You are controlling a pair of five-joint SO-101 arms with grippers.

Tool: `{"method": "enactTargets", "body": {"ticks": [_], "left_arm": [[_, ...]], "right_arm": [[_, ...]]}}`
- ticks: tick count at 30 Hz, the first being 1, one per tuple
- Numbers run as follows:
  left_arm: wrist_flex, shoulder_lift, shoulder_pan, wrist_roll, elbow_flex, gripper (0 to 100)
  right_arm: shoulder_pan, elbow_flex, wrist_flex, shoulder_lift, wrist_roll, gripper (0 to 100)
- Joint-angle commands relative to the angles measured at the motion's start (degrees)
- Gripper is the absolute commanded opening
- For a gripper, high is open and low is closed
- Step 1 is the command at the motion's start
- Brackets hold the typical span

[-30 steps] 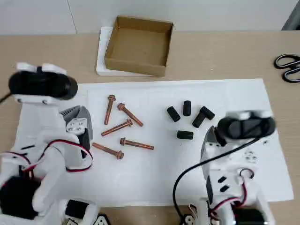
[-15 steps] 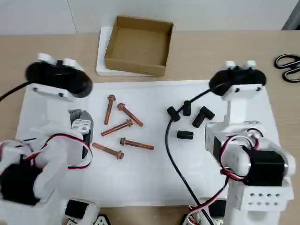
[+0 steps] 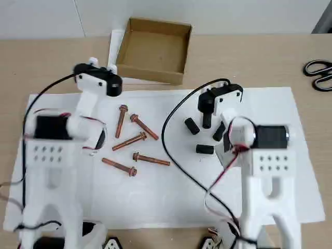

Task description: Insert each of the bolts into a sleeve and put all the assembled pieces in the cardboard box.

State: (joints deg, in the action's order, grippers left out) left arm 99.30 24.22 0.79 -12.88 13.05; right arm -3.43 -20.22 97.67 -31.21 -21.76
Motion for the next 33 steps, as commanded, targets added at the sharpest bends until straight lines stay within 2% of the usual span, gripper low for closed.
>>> {"method": "enactTargets", "body": {"ticks": [1, 6, 10, 14, 16, 21, 25, 27, 30, 33], "left_arm": [[-2.0, -5.5, 0.4, -0.3, -0.1, 1], [-5.5, -11.5, 0.3, -1.2, -0.1, 2], [-5.4, -13.2, 0.4, -2.7, -0.1, 9], [-4.1, -13.2, 0.4, -8.3, 0.0, 9], [-4.1, -13.2, 0.4, -9.7, 0.0, 9], [-2.5, -13.4, 0.4, -12.0, 0.1, 9], [-2.2, -13.2, 0.4, -13.9, 0.1, 9], [-2.2, -13.6, 0.2, -15.2, 0.2, 9], [-2.4, -13.6, 0.1, -17.0, 0.2, 9], [-2.3, -13.7, 0.1, -18.5, 0.2, 9]], "right_arm": [[1.3, 0.7, -1.8, 5.7, -0.4, 8.2], [-0.6, 6.7, -2.2, 13.8, -5.5, 8.3], [-4.2, 12.3, -0.4, 17.7, -9.9, 8.3], [-8.2, 14.9, 1.0, 18.9, -12.2, 8.3], [-9.9, 14.8, 1.2, 18.8, -11.4, 8.3], [-12.4, 14.9, 0.8, 18.9, -1.7, 8.0], [-13.8, 14.9, 0.7, 19.2, -0.8, 8.2], [-14.4, 14.1, 0.8, 19.4, -5.9, 8.4], [-14.4, 9.8, 0.7, 20.3, -18.3, 8.4], [-13.8, 7.2, -1.7, 21.1, -25.3, 8.4]]}}
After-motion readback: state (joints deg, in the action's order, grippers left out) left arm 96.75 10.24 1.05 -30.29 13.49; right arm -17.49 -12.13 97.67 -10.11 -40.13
